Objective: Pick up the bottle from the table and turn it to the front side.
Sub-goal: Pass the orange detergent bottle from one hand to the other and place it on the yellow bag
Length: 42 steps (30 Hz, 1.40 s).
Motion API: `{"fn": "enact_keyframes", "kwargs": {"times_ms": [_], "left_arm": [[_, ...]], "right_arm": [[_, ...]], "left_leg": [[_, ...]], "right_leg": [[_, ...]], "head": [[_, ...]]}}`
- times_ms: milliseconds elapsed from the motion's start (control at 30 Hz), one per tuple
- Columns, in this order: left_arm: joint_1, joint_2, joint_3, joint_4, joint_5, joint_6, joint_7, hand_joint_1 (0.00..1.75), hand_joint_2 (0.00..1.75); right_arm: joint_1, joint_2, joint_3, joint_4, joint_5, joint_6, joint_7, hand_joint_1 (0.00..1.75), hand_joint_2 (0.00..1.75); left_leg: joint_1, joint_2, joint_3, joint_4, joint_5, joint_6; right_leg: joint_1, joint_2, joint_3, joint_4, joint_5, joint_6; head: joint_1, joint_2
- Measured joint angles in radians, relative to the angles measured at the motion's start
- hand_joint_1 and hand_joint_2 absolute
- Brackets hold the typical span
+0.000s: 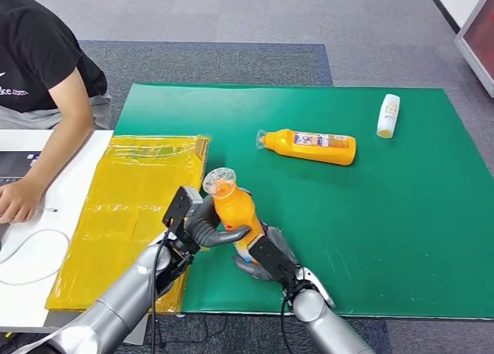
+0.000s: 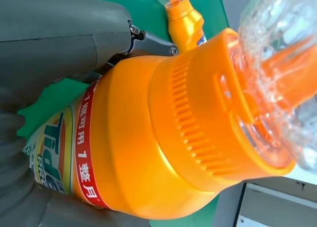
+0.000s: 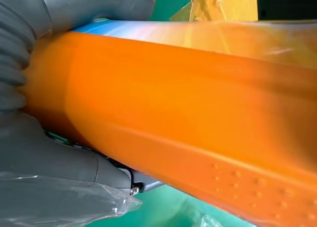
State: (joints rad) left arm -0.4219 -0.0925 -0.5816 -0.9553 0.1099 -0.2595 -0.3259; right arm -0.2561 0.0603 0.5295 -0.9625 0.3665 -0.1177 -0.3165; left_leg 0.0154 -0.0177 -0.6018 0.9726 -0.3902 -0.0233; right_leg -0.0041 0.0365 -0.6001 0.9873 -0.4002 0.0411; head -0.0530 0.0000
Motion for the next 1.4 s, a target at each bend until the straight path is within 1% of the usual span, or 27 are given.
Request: {"fn": "enact_keyframes", "kwargs": {"times_ms": [100,233,267,333,367,400,467,500,533,667,800,900,1167,1267,1400], "left_arm": [[-0.003,0.004,-0.002,0.001,-0.038,0.011,0.000,1.75,1.75],[-0.021,0.031,-0.009,-0.017,-0.118,0.019,0.039,1.75,1.75],[-0.026,0.041,-0.012,-0.026,-0.137,0.016,0.050,1.75,1.75],[-0.035,0.065,-0.016,-0.051,-0.169,0.000,0.073,1.75,1.75],[-0.040,0.078,-0.017,-0.065,-0.181,-0.014,0.084,1.75,1.75],[-0.045,0.092,-0.018,-0.080,-0.189,-0.031,0.095,1.75,1.75],[-0.055,0.118,-0.020,-0.106,-0.195,-0.068,0.113,1.75,1.75],[-0.061,0.131,-0.022,-0.118,-0.195,-0.085,0.120,1.75,1.75],[-0.066,0.144,-0.022,-0.129,-0.194,-0.099,0.127,1.75,1.75],[-0.091,0.201,-0.019,-0.163,-0.192,-0.130,0.144,1.75,1.75],[-0.126,0.246,-0.007,-0.183,-0.189,-0.135,0.156,1.75,1.75],[-0.133,0.265,-0.001,-0.195,-0.175,-0.133,0.160,1.75,1.75],[-0.141,0.278,-0.005,-0.206,-0.163,-0.146,0.168,1.75,1.75],[-0.176,0.301,-0.019,-0.207,-0.166,-0.195,0.200,1.75,1.75],[-0.250,0.357,-0.057,-0.207,-0.168,-0.296,0.249,1.75,1.75]], "right_arm": [[0.003,0.000,0.000,0.000,-0.004,-0.005,0.000,1.75,1.75],[0.011,0.000,-0.003,0.000,-0.007,-0.021,-0.001,1.75,1.75],[0.012,0.001,-0.004,0.000,-0.007,-0.022,-0.001,1.73,1.75],[0.014,0.002,-0.006,0.000,-0.005,-0.025,-0.002,1.63,1.75],[0.014,0.003,-0.007,0.000,-0.004,-0.026,-0.002,1.52,1.75],[0.016,0.004,-0.008,0.000,-0.002,-0.026,-0.003,1.25,1.75],[0.018,0.007,-0.008,0.000,-0.002,-0.026,-0.004,0.48,1.75],[0.019,0.009,-0.008,0.000,-0.002,-0.025,-0.005,0.15,1.75],[0.022,0.011,-0.008,0.000,-0.003,-0.025,-0.007,0.00,1.75],[0.039,0.017,-0.009,0.000,-0.005,-0.033,-0.012,0.00,1.75],[0.058,0.017,-0.011,0.000,-0.007,-0.038,-0.012,0.00,0.00],[0.064,0.018,-0.011,0.000,-0.010,-0.041,-0.010,0.00,0.00],[0.067,0.023,-0.011,0.000,-0.016,-0.041,-0.007,0.00,0.00],[0.070,0.023,-0.012,0.001,-0.021,-0.044,-0.005,0.00,0.00],[0.073,0.023,-0.012,0.006,-0.026,-0.043,-0.008,0.00,0.00]], "left_leg": [[0.000,0.000,0.000,0.000,0.000,0.000],[0.000,0.000,0.000,0.000,0.000,0.000],[0.000,0.000,0.000,0.000,0.000,0.000],[0.000,0.000,0.000,0.000,0.000,0.000],[0.000,0.000,0.000,0.000,0.000,0.000],[0.000,0.000,0.000,0.000,0.001,0.000],[0.000,0.000,0.000,0.000,0.001,0.000],[0.000,0.000,0.000,0.000,0.001,-0.001],[0.000,0.000,0.000,0.000,0.001,-0.001],[0.000,0.000,-0.002,0.000,0.001,0.000],[0.000,0.000,-0.004,0.000,0.002,0.000],[0.000,0.000,-0.005,0.000,0.002,0.000],[0.000,0.000,-0.008,0.001,0.002,0.000],[0.000,0.000,-0.008,0.001,0.002,0.000],[0.001,0.000,-0.009,0.001,0.003,-0.001]], "right_leg": [[0.000,0.000,0.000,0.000,0.000,0.000],[0.000,0.000,0.000,0.000,0.000,0.000],[0.000,0.000,0.000,0.000,0.000,0.000],[0.000,0.000,0.000,0.000,0.000,0.000],[0.000,0.000,0.000,0.000,0.000,0.000],[0.000,0.000,0.000,0.000,0.000,0.000],[0.000,0.000,-0.001,0.000,0.000,-0.001],[0.000,0.000,-0.001,0.001,0.001,-0.001],[0.000,0.000,-0.001,0.001,0.001,-0.001],[0.000,0.000,-0.003,0.001,0.001,-0.001],[0.000,0.000,-0.004,0.001,0.001,-0.001],[0.000,0.000,-0.005,0.001,0.001,-0.001],[0.000,0.000,-0.008,0.001,0.001,-0.001],[0.000,0.000,-0.009,0.001,0.001,-0.001],[0.000,0.000,-0.009,0.001,0.001,-0.001]], "head": [[0.000,0.000],[0.000,0.000],[0.000,0.000],[0.000,0.000],[0.000,0.000],[0.000,0.000],[0.000,0.000],[0.000,0.000],[0.000,0.000],[0.000,0.000],[0.000,0.000],[0.000,0.000],[0.000,0.000],[0.000,0.000],[0.000,0.000]]}}
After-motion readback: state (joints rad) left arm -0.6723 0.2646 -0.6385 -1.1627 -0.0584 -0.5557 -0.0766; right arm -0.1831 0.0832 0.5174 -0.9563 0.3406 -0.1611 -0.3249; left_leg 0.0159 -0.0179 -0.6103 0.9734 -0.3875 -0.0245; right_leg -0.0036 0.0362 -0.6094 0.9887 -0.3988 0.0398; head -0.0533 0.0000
